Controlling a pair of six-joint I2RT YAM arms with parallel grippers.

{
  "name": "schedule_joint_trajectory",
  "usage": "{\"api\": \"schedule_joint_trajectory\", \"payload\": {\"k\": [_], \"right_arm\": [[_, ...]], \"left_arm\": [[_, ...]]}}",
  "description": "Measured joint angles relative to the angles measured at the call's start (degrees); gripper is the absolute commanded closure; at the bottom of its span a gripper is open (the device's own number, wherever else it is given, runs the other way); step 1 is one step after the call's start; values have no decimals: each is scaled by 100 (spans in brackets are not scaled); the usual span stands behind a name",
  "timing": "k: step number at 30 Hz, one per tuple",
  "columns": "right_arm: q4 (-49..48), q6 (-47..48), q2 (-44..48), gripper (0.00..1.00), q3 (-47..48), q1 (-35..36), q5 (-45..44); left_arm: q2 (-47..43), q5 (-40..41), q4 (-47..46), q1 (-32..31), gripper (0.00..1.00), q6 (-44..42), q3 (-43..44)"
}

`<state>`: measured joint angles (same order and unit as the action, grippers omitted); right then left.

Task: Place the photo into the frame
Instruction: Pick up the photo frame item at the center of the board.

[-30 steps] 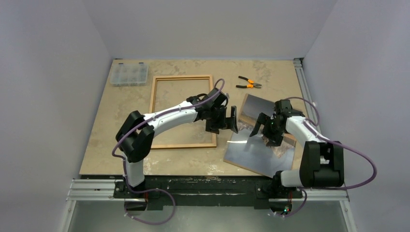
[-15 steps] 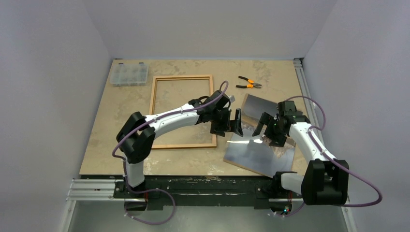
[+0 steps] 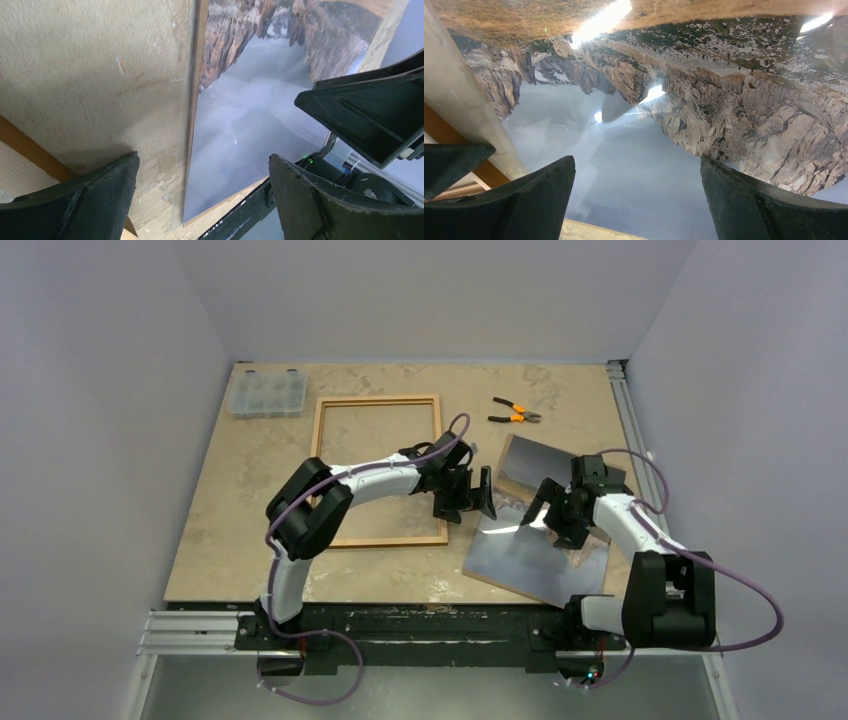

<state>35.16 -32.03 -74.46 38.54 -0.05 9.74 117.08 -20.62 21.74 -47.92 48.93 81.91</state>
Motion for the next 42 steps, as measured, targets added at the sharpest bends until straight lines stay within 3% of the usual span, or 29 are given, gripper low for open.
{"api": "schedule_joint_trajectory", "payload": {"k": [7, 12, 19, 29, 37, 42], "right_arm": [[-190, -225, 116, 6, -188, -9, 9], [-170, -273, -50, 6, -111, -39, 55], [-669, -337, -291, 6, -68, -28, 656], [-833, -323, -363, 7, -83, -68, 962], [-879, -247, -306, 7, -87, -76, 1051], [-874, -199, -321, 8, -76, -76, 1084]], "left_arm": [[92, -442, -516, 66, 7, 13, -68], [267, -841, -1010, 66, 18, 232, -116], [310, -949, -964, 136, 25, 295, -74], [-164, -909, -1106, 140, 50, 367, -337], [-262, -1008, -1550, 142, 48, 516, -533], [-107, -1121, -1888, 131, 53, 584, -557]]}}
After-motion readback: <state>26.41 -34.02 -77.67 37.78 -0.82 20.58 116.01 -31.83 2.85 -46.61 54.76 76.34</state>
